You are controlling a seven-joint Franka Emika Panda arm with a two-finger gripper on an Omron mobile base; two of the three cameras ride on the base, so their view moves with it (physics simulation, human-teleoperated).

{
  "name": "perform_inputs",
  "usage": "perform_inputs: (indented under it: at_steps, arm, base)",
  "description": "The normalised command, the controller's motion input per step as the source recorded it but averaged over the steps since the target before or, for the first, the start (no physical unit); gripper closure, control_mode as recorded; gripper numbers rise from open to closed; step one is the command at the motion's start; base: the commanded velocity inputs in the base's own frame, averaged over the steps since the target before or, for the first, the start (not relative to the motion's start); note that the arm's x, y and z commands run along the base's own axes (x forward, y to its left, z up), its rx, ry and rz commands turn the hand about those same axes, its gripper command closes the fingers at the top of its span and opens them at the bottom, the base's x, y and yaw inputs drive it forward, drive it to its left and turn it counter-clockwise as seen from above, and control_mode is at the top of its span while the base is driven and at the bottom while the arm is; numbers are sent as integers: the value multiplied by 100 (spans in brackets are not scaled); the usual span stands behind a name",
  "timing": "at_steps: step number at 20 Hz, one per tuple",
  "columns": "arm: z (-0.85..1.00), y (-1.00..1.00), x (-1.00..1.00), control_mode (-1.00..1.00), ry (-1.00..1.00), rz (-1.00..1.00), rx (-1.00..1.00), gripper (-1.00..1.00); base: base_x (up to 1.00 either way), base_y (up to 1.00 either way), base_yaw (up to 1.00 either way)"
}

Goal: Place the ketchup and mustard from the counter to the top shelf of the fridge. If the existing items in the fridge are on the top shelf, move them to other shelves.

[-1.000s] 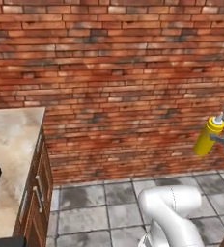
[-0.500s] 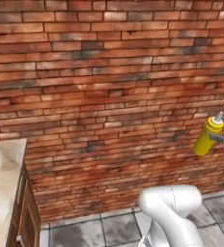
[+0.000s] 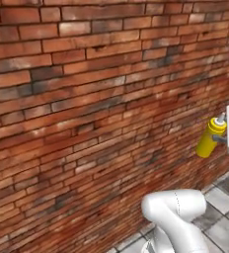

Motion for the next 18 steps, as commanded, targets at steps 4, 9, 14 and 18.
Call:
perform_inputs:
  at_steps: [4,9,14,18]
  arm:
    - [0,0,0,100,0,0,0,100]
    - [0,0,0,100,0,0,0,100]
    - [0,0,0,100,0,0,0,100]
    - [0,0,0,100,0,0,0,100]
  base:
    - [42,0,-74]
    - [32,0,-77]
    - [36,-4,-75]
    - [54,-13,-68]
